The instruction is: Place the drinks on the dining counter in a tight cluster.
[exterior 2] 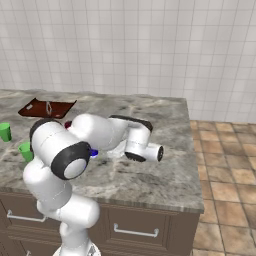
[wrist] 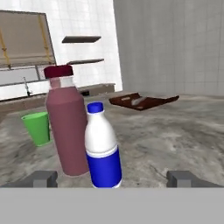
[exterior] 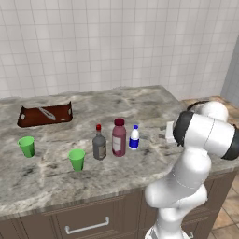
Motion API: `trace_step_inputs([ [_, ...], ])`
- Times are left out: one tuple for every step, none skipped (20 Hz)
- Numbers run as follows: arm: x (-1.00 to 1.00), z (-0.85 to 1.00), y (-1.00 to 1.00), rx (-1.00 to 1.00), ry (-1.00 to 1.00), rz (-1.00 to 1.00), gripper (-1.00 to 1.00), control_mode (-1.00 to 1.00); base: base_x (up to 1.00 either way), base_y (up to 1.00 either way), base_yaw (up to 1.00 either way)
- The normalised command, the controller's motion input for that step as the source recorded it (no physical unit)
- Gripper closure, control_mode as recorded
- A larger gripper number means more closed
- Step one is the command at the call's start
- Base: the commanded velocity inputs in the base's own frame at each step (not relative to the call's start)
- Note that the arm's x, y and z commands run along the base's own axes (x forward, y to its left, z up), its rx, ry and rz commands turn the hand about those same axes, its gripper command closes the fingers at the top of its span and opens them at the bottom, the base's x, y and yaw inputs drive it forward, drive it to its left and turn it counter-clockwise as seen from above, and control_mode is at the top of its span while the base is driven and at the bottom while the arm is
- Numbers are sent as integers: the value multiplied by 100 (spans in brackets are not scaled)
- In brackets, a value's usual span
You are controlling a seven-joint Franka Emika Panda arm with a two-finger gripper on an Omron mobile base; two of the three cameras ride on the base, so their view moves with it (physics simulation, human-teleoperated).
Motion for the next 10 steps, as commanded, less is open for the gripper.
trace_step_inputs([
  [-45, 39, -11, -11, 25, -24, -100, -100, 0, 0, 0],
  [-44, 43, -4, -13, 26, -25, -100, -100, 0, 0, 0],
  [-40, 46, -1, -15, 29, -25, -100, -100, 0, 0, 0],
  [-40, 49, 0, -16, 29, -25, -100, -100, 0, 0, 0],
  [-39, 50, 0, -16, 29, -26, -100, -100, 0, 0, 0],
  [-37, 53, 0, -17, 31, -26, -100, -100, 0, 0, 0],
  [-36, 53, 0, -18, 31, -26, -100, -100, 0, 0, 0],
  [-36, 54, 0, -17, 31, -26, -100, -100, 0, 0, 0],
  [-37, 52, 0, -18, 31, -27, -100, -100, 0, 0, 0],
  [-35, 54, 0, -19, 32, -27, -100, -100, 0, 0, 0],
])
